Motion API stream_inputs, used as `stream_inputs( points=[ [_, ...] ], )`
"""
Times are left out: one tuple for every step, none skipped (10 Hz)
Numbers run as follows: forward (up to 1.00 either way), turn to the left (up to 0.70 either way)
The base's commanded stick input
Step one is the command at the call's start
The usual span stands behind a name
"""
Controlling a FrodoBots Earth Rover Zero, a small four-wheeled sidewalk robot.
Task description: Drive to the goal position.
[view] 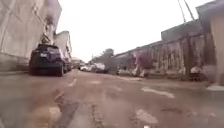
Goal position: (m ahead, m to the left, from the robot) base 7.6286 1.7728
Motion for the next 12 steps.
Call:
stream_inputs(
  points=[
    [1.00,0.09],
    [1.00,-0.16],
    [1.00,-0.28],
    [1.00,-0.28],
    [1.00,-0.08],
    [1.00,0.12],
    [1.00,0.12],
    [1.00,0.12],
    [1.00,0.12],
    [1.00,0.12],
    [1.00,0.12],
    [1.00,0.12]
  ],
)
